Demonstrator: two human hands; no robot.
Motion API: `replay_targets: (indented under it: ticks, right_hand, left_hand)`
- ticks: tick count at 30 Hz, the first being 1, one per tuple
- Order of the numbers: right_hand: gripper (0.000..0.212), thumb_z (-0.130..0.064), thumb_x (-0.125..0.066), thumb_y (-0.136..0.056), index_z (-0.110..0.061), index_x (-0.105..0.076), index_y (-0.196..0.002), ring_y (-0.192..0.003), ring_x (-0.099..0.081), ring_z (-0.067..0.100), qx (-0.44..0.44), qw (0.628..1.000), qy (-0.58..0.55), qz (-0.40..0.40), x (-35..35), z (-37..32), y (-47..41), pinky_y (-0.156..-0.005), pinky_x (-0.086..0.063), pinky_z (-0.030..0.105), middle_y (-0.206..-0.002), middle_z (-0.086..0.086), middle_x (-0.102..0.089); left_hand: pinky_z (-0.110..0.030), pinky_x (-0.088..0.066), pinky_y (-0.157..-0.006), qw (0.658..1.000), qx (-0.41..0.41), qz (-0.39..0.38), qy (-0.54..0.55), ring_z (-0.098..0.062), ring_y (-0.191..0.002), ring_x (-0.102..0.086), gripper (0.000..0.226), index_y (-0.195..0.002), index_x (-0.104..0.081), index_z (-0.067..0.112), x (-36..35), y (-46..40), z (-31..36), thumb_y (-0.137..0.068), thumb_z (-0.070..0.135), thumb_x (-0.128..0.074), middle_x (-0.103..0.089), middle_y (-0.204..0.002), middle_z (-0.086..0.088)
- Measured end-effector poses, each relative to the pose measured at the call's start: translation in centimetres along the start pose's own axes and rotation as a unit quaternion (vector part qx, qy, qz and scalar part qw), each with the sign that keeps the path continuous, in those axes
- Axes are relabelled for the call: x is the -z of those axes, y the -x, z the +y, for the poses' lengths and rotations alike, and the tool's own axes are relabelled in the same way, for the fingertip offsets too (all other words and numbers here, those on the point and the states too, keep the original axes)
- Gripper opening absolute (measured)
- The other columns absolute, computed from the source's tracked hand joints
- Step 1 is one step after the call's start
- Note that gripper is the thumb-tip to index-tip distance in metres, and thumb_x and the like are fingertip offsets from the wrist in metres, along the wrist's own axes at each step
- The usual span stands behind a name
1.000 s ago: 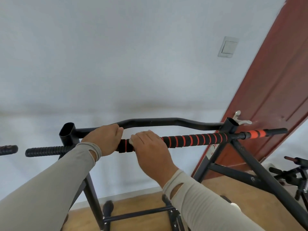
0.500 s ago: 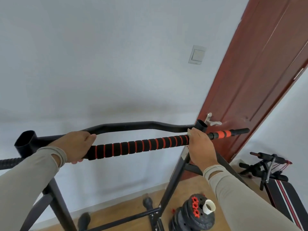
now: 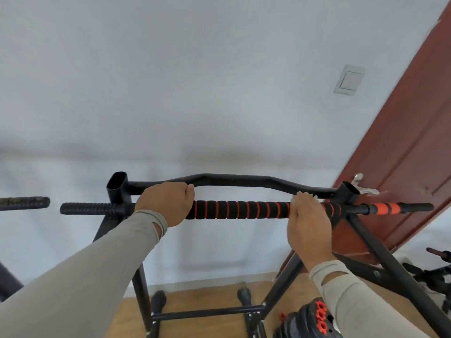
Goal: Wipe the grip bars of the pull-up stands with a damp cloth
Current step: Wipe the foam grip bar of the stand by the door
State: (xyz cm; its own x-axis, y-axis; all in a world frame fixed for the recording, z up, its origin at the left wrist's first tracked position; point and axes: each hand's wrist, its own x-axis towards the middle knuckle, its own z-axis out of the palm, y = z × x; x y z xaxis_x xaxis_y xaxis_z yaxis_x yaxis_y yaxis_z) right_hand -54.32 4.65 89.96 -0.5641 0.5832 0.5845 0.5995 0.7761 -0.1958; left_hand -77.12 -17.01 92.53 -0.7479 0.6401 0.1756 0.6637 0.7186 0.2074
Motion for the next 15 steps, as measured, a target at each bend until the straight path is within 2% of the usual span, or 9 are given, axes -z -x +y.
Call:
replay_targets:
  ticks: [2, 5, 8, 9, 11, 13, 15]
  right_hand:
    - [0.015, -0.002, -0.053, -0.096, -0.009, -0.066, -0.097, -0.1, -0.065, 0.029, 0.057, 0.998, -0.018, -0.003, -1.6, -3.9, 0.9, -0.103, -0.051, 0.045, -0.101, 0.008, -0.068]
    - [0.026, -0.006, -0.045, -0.095, -0.009, -0.067, -0.108, -0.11, -0.061, 0.032, 0.122, 0.989, -0.082, -0.027, -4.1, -11.7, 2.6, -0.104, -0.047, 0.048, -0.115, 0.01, -0.067]
    - [0.035, -0.011, -0.046, -0.098, -0.006, -0.065, -0.128, -0.125, -0.059, 0.031, 0.166, 0.978, -0.122, -0.036, -4.9, -17.9, 4.2, -0.118, -0.039, 0.046, -0.129, 0.013, -0.067]
    - [0.037, -0.014, -0.046, -0.101, -0.006, -0.063, -0.133, -0.128, -0.058, 0.029, 0.179, 0.975, -0.126, -0.033, -4.8, -18.2, 4.1, -0.12, -0.037, 0.044, -0.132, 0.012, -0.067]
    - [0.035, -0.016, -0.046, -0.101, -0.007, -0.061, -0.132, -0.123, -0.06, 0.027, 0.238, 0.964, -0.114, -0.033, -3.9, -16.4, 3.0, -0.117, -0.04, 0.042, -0.127, 0.009, -0.068]
    - [0.029, -0.018, -0.048, -0.101, -0.011, -0.06, -0.127, -0.114, -0.061, 0.024, 0.271, 0.957, -0.083, -0.057, -2.7, -12.9, 1.7, -0.112, -0.044, 0.041, -0.12, 0.006, -0.069]
    - [0.026, -0.018, -0.055, -0.1, -0.014, -0.06, -0.125, -0.109, -0.061, 0.02, 0.261, 0.961, -0.064, -0.058, -1.8, -8.9, 0.9, -0.108, -0.047, 0.039, -0.117, 0.002, -0.068]
  left_hand:
    - [-0.036, -0.053, -0.069, 1.0, 0.007, -0.019, 0.003, -0.017, -0.066, -0.062, 0.048, -0.076, -0.054, 0.024, 0.2, -0.1, 0.1, -0.103, 0.047, -0.022, -0.063, -0.071, 0.003]
    - [-0.036, -0.049, -0.07, 0.998, 0.017, -0.042, 0.032, -0.018, -0.07, -0.06, 0.045, -0.078, -0.056, 0.02, 0.8, -0.6, 0.1, -0.104, 0.043, -0.026, -0.064, -0.077, 0.001]
    - [-0.034, -0.05, -0.072, 0.991, 0.015, -0.112, 0.065, -0.021, -0.07, -0.062, 0.023, -0.086, -0.054, 0.013, 1.3, -1.2, 0.0, -0.1, 0.024, -0.04, -0.069, -0.086, -0.004]
    - [-0.033, -0.053, -0.073, 0.985, 0.028, -0.145, 0.083, -0.022, -0.066, -0.065, 0.022, -0.089, -0.057, 0.011, 1.3, -1.4, 0.0, -0.1, 0.02, -0.04, -0.073, -0.082, -0.005]
    - [-0.036, -0.058, -0.074, 0.974, 0.041, -0.192, 0.117, -0.022, -0.054, -0.067, 0.039, -0.09, -0.064, 0.006, 1.3, -1.9, -0.1, -0.104, 0.026, -0.033, -0.074, -0.067, -0.009]
    - [-0.035, -0.057, -0.07, 0.972, 0.052, -0.187, 0.134, -0.02, -0.046, -0.063, 0.049, -0.088, -0.065, 0.003, 1.0, -2.3, -0.3, -0.105, 0.033, -0.029, -0.072, -0.058, -0.01]
    - [-0.034, -0.056, -0.066, 0.976, 0.043, -0.18, 0.118, -0.018, -0.044, -0.062, 0.047, -0.086, -0.063, 0.004, 0.8, -2.5, -0.4, -0.104, 0.033, -0.03, -0.071, -0.057, -0.009]
